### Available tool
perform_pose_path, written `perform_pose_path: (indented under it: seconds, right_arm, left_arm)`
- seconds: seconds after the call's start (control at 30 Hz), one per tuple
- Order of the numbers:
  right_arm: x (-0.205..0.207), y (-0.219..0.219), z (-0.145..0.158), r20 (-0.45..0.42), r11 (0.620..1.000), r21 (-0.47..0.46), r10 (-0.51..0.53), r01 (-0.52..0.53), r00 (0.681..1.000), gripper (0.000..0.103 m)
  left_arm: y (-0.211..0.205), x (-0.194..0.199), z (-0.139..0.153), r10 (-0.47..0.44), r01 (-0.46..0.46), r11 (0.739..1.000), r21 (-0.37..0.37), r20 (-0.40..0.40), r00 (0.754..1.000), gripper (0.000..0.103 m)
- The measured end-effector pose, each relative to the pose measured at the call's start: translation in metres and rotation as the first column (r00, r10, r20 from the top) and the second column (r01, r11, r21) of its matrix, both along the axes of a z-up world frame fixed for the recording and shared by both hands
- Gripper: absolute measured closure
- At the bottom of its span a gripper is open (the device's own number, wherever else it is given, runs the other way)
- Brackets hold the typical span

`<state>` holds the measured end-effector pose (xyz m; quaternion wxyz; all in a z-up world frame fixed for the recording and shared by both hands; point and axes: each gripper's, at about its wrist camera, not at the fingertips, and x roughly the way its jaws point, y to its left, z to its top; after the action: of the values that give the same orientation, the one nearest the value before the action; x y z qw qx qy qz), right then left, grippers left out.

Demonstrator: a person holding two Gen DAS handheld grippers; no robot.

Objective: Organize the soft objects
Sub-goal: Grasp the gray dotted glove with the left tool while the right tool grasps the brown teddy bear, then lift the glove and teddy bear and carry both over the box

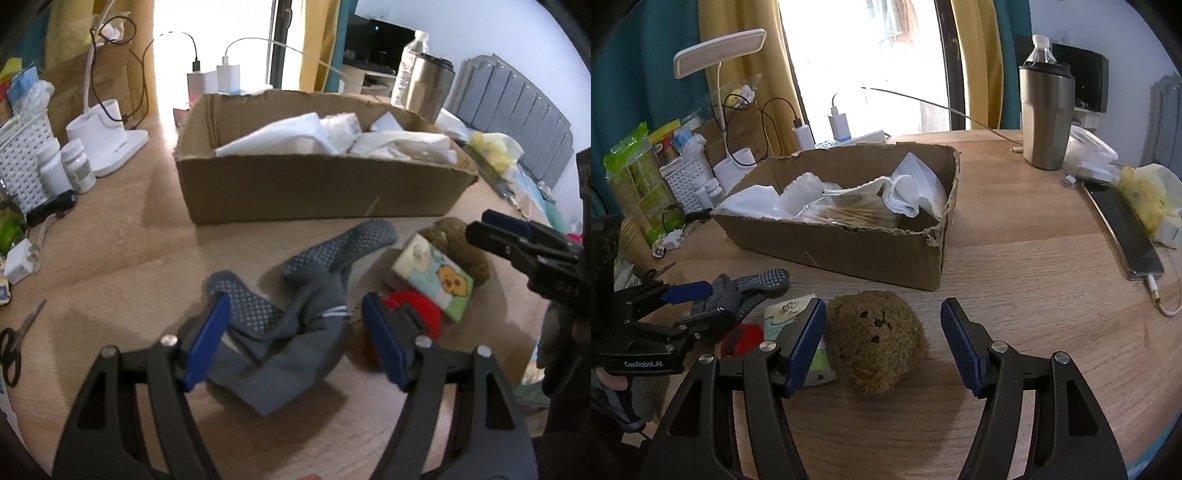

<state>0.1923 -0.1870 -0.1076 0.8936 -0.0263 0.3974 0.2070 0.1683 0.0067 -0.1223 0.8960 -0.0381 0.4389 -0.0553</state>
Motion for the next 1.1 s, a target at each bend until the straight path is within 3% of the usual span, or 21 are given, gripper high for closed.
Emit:
perform_pose_path:
  seconds: [0.3,0.5,0.7,1.1]
  right_arm:
    - [0.007,0.005,-0.01,-0.029,1.0,-0.002,0.015,-0.015,0.999,0.035]
    - [0.01,0.01,-0.02,-0.058,0.999,-0.038,0.016,-0.018,0.998,0.036]
    - [0.008,0.011,-0.021,-0.058,0.998,-0.043,0.032,-0.035,0.998,0.055]
    - [-0.006,0.006,-0.003,0.002,0.999,-0.036,0.037,-0.037,0.999,0.057]
  left_arm:
    - [0.003,0.002,-0.006,-0.004,0.004,1.0,0.008,-0.002,1.0,0.03]
    - [0.0,-0.003,-0.004,-0.031,0.031,0.999,-0.025,0.004,1.0,0.056]
    - [-0.003,-0.01,0.001,-0.047,0.048,0.998,-0.039,0.022,0.999,0.069]
    - [0.012,-0.021,0.02,-0.021,0.03,0.994,-0.108,0.077,0.997,0.071]
